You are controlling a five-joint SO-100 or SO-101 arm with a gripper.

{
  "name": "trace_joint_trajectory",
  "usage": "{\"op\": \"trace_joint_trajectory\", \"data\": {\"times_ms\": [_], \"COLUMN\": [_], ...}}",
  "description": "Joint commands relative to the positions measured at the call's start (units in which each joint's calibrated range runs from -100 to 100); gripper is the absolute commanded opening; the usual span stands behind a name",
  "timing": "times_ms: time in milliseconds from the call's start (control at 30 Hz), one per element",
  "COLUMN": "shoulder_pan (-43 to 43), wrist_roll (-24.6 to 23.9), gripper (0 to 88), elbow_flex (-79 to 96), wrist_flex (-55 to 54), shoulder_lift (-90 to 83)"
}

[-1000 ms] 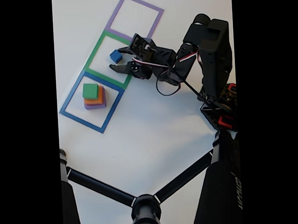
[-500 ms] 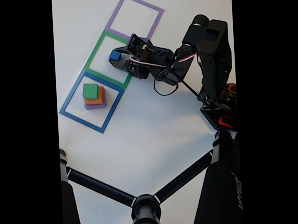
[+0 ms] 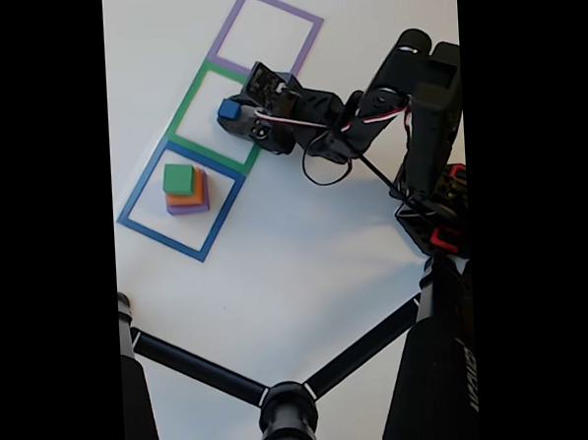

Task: Tower of hanoi

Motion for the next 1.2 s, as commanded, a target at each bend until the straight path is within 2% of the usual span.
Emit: {"op": "trace_joint_trajectory", "data": {"times_ms": [0, 200, 333, 533, 733, 867, 1000, 1167], "shoulder_pan": [-0.2, -0.2, 0.9, 2.4, 1.9, -0.1, -4.5, -9.4], "wrist_roll": [0.5, 0.5, 0.5, 0.5, 0.5, 0.5, 0.5, 0.5], "gripper": [3.6, 3.2, 2.9, 2.5, 2.3, 1.8, 1.8, 1.9], "elbow_flex": [0.3, -0.7, -3.2, -12.9, -36.7, -52.2, -63.0, -64.7], "wrist_flex": [11.3, 24.2, 37.8, 67.9, 104.7, 123.2, 133.3, 135.3], "shoulder_lift": [-12.9, -24.4, -32.9, -47.6, -54.1, -54.8, -55.4, -58.5]}}
